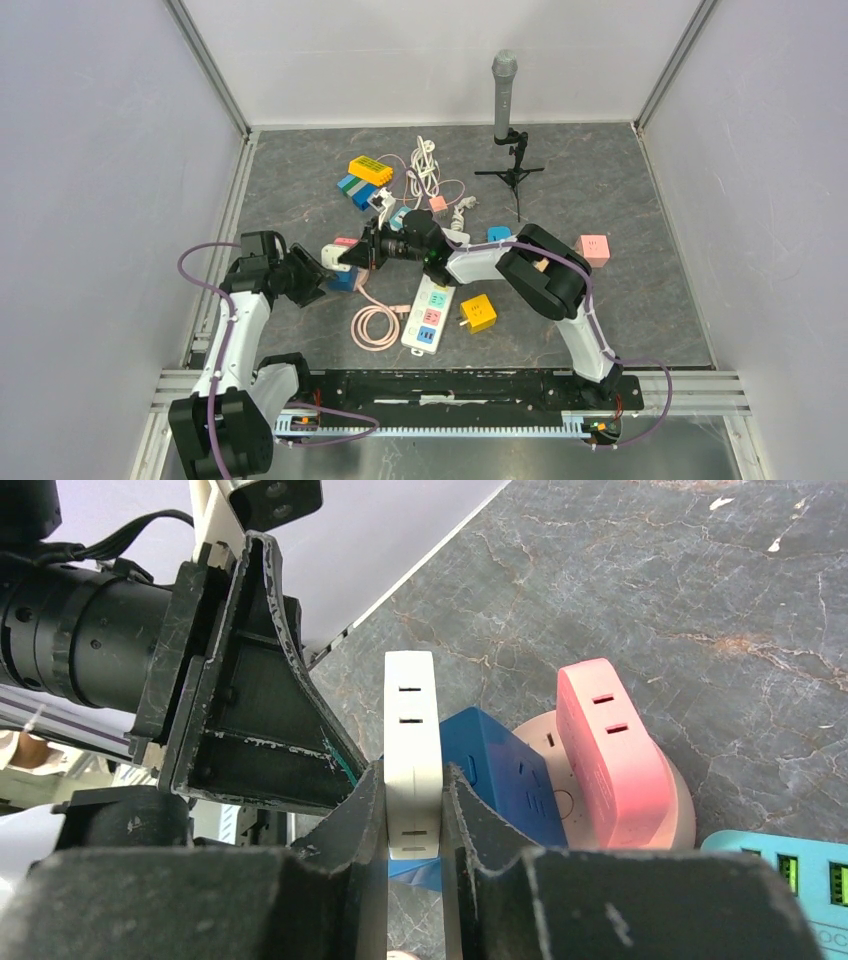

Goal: Pull the plug off the socket

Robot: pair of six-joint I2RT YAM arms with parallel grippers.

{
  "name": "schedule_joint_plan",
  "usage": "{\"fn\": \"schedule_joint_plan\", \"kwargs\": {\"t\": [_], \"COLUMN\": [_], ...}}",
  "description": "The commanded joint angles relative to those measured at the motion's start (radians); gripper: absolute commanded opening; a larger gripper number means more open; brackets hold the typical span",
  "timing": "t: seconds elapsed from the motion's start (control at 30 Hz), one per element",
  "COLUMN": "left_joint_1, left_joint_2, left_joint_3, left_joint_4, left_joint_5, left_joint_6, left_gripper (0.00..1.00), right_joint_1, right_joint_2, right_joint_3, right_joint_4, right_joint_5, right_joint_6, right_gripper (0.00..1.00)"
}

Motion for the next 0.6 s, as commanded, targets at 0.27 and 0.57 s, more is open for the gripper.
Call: {"fn": "schedule_joint_plan", "kwargs": {"t": [0.27,0.57], "left_joint_1": [0.003,-0.044], "left_joint_2": [0.053,0.068], "left_joint_3": [0.018,0.003], "left_joint_4": [-0.013,-0.014], "left_joint_5": [-0.179,-0.27], "left_joint_6": [-0.034,-0.089], "left_gripper": [0.54,0.48], "right_joint_1": [-0.027,-0.06], "right_joint_2": [0.009,0.037], "right_joint_3": [0.086,0.128], "right_joint_4": [0.121,0.262], "right_joint_5": [-0.067,-0.075], "right_joint_6": [0.118,0.271], "right_gripper": [0.0,0.0]}}
